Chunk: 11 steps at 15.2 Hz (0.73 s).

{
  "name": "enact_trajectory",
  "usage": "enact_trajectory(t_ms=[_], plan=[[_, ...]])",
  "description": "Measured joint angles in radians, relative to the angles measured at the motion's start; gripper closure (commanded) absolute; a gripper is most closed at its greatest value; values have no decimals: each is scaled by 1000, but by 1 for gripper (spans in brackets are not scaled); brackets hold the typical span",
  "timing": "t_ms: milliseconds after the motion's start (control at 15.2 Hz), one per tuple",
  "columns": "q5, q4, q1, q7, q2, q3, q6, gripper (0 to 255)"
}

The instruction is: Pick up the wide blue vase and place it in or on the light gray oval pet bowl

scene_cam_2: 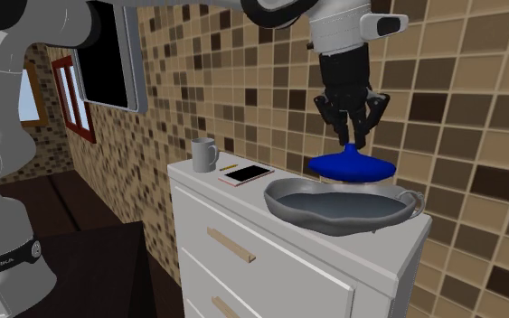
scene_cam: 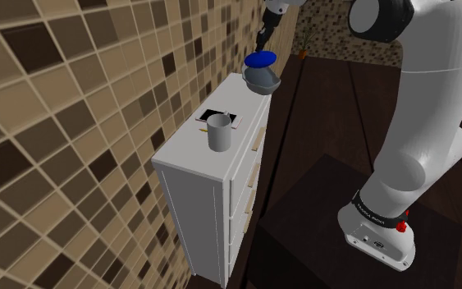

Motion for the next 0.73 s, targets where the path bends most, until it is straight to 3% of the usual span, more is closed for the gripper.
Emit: enact_trajectory(t_ms=[528, 594, 726], plan=[[4, -37, 1, -9, -2, 1, 35, 255], [4, -37, 1, -9, -2, 1, 35, 0], [4, -37, 1, -9, -2, 1, 35, 0]])
